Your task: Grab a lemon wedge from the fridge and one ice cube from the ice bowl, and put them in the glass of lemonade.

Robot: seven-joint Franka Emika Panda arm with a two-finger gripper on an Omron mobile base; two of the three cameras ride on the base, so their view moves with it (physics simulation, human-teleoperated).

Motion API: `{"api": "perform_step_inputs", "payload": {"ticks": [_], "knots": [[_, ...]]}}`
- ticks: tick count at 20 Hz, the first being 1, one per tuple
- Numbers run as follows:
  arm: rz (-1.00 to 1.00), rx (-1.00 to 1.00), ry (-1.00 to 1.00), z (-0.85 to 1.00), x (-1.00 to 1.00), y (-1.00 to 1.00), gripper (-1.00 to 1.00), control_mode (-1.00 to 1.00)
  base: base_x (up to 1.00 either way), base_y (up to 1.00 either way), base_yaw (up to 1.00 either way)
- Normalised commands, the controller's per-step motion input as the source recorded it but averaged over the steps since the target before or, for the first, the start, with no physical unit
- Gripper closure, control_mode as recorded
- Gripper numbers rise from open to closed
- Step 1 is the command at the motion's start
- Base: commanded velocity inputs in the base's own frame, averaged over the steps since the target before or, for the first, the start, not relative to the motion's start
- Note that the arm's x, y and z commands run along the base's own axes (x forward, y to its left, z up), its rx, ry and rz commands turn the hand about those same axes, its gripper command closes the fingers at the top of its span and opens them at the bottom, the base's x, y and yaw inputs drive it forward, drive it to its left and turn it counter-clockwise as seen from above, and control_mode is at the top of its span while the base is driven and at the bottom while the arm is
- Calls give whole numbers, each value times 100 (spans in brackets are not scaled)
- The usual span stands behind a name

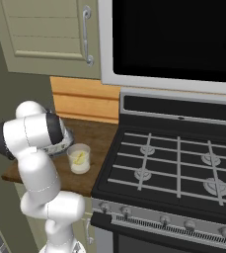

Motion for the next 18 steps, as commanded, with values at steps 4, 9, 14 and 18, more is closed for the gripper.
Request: {"api": "perform_step_inputs", "payload": {"ticks": [4, 9, 14, 18], "knots": [[0, 3, -1, 0, -22, 0, -100, -100, 0, 0, 0], [0, 1, 0, 0, -29, 0, -100, -100, 0, 0, 0], [0, 0, 0, 0, -5, 0, -100, -100, 0, 0, 0], [0, 0, 0, 0, 4, 0, -100, -100, 0, 0, 0]]}}
